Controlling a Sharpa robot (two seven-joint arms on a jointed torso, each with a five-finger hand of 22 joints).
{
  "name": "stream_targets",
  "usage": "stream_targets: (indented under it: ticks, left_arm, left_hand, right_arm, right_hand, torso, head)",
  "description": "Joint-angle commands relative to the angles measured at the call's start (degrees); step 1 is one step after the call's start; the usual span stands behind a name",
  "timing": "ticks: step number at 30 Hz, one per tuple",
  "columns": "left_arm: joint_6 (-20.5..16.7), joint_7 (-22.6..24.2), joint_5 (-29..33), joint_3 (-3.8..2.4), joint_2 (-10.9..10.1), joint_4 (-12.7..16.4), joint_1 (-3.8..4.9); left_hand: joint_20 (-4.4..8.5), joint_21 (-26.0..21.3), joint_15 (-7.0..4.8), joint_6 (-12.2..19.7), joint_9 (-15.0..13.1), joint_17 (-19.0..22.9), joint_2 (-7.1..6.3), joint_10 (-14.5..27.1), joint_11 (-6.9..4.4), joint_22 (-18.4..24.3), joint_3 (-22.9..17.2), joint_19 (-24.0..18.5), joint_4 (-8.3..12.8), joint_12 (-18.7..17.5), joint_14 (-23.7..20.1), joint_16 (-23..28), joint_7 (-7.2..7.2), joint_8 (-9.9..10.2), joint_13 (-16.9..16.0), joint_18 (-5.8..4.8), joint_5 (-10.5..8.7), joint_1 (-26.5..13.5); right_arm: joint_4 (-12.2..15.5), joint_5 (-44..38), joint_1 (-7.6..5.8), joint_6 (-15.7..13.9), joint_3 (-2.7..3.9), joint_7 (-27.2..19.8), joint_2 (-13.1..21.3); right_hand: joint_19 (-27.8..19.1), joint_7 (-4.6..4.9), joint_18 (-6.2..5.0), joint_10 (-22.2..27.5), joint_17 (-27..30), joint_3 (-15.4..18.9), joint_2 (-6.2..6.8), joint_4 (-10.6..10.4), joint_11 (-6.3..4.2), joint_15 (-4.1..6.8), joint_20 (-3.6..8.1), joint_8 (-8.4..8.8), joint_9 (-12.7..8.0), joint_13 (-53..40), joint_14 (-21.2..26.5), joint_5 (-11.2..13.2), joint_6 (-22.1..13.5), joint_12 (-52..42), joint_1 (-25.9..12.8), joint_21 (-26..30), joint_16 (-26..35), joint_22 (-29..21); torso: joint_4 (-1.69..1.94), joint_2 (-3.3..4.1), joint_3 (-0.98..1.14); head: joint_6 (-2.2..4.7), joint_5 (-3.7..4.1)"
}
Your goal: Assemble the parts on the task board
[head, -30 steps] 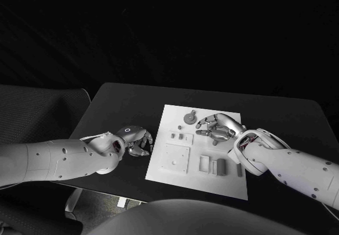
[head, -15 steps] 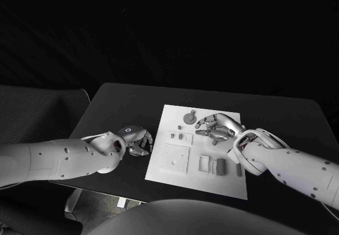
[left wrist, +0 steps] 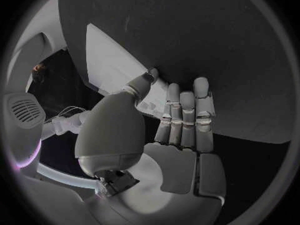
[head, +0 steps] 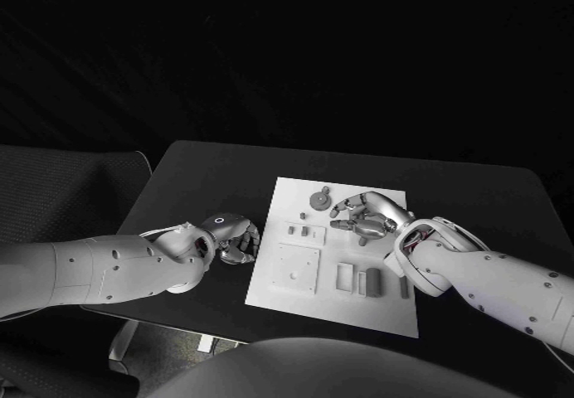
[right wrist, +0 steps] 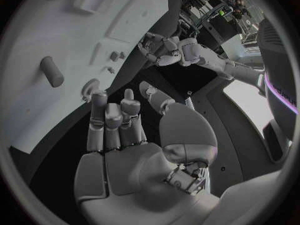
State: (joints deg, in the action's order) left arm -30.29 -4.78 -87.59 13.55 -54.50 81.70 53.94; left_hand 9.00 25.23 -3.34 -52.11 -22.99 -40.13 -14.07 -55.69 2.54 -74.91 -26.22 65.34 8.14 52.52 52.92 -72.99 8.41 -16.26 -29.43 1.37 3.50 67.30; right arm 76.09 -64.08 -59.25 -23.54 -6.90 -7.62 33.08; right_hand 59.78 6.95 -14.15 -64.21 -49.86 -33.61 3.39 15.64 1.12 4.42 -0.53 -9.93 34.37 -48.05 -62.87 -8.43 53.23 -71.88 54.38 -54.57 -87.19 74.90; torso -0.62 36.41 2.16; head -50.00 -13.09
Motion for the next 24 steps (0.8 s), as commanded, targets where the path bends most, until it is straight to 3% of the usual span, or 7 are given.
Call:
stream_targets:
  ticks: [1,10,18,24]
  left_arm:
    - [1.9,0.4,0.4,0.07,0.3,0.1,-0.07]
    - [2.6,0.0,0.4,0.07,0.4,-0.2,-0.07]
    - [2.7,-0.4,0.3,0.07,1.0,-0.7,-0.08]
    - [2.7,-0.4,0.1,0.07,1.0,-0.9,-0.08]
  left_hand:
    - [0.11,-0.1,-0.29,-0.9,-0.1,-0.1,-0.12,0.0,-0.37,-1.3,0.2,0.0,-0.4,0.3,0.0,-0.2,-0.02,-0.4,-0.1,1.72,0.26,-0.8]
    - [0.29,0.1,-0.54,-2.2,-0.4,-0.2,0.51,0.0,-0.71,-1.3,0.4,0.0,-1.0,0.5,0.0,-0.4,-0.43,-1.1,-0.1,1.7,0.34,-1.2]
    - [0.54,0.4,-0.81,-3.0,-0.5,-0.2,3.13,0.0,-1.0,-1.3,-0.8,0.0,-1.2,0.6,-0.1,-0.7,-0.76,-1.5,-0.1,1.58,0.37,0.4]
    - [0.65,0.7,-0.85,-3.2,-0.4,-0.2,4.32,0.1,-1.02,-1.3,-3.1,-0.1,-1.1,0.7,-0.1,-0.8,-0.79,-1.5,-0.1,1.38,-0.23,2.8]
  right_arm:
    - [0.1,-0.4,0.05,0.7,0.01,-0.4,0.0]
    - [0.1,-0.4,0.07,0.7,0.01,-0.5,0.0]
    - [0.2,-0.4,0.08,0.7,0.01,-0.5,0.1]
    - [0.2,-0.4,0.1,0.7,0.01,-0.5,0.1]
  right_hand:
    - [0.4,1.1,-0.85,-0.1,0.0,-0.3,-0.17,0.0,0.42,0.03,-0.01,-0.17,-0.1,0.0,-0.3,-0.3,-0.8,-0.3,-0.5,0.3,-0.2,0.1]
    - [0.4,1.1,-0.85,-0.1,0.0,-0.3,-0.2,-0.1,0.42,0.03,-0.01,-0.19,-0.1,0.1,-0.3,-0.3,-0.8,-0.3,-0.5,0.3,-0.2,0.1]
    - [0.4,1.1,-0.85,-0.1,0.0,-0.3,-0.22,-0.1,0.42,0.03,-0.01,-0.2,-0.1,0.1,-0.3,-0.4,-0.8,-0.3,-0.5,0.3,-0.2,0.1]
    - [0.4,1.1,-0.85,-0.1,0.0,-0.3,-0.23,-0.1,0.42,0.03,-0.01,-0.21,-0.1,0.1,-0.3,-0.4,-0.8,-0.3,-0.5,0.3,-0.2,0.1]
  torso:
    - [0.02,-0.02,0.01]
    - [0.01,-0.02,0.01]
    - [-0.01,0.0,-0.02]
    - [0.05,-0.03,0.0]
  head:
    - [0.0,0.02]
    - [0.0,0.05]
    - [0.0,0.18]
    - [0.0,0.15]
